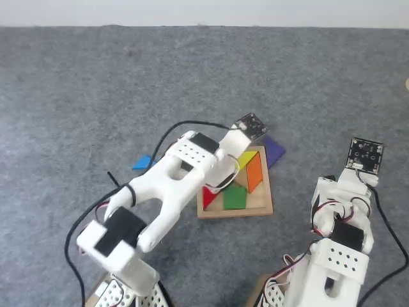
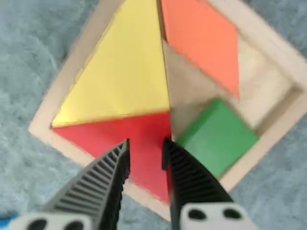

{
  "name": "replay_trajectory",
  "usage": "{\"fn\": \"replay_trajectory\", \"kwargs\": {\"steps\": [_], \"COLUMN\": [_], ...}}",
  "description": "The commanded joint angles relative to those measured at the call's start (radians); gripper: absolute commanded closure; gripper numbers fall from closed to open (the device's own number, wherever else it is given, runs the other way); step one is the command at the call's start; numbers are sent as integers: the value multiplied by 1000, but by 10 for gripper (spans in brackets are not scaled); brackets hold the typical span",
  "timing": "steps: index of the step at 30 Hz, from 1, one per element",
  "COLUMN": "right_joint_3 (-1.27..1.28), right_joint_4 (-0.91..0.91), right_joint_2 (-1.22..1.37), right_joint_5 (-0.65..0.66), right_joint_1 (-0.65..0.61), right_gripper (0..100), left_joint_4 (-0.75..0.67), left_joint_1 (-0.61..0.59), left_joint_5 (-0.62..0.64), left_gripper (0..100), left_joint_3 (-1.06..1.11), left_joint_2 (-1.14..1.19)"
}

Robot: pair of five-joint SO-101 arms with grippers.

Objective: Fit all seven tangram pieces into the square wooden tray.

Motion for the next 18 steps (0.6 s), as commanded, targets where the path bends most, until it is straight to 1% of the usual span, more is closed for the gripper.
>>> {"fn": "replay_trajectory", "kwargs": {"steps": [1, 6, 10, 14, 18], "right_joint_3": [-8, -8, -9, -8, -8], "right_joint_4": [-21, -22, -22, -22, -22], "right_joint_2": [-21, -21, -21, -21, -21], "right_joint_5": [-5, -5, -5, -5, -5], "right_joint_1": [-12, -12, -12, -12, -12], "right_gripper": [809, 809, 809, 809, 809], "left_joint_4": [-5, 75, 106, 133, 95], "left_joint_1": [-6, -6, -3, -25, 14], "left_joint_5": [-9, -11, -11, 11, 15], "left_gripper": [889, 888, 890, 892, 892], "left_joint_3": [-84, -168, -173, -142, -50], "left_joint_2": [29, 32, 29, 28, 28]}}
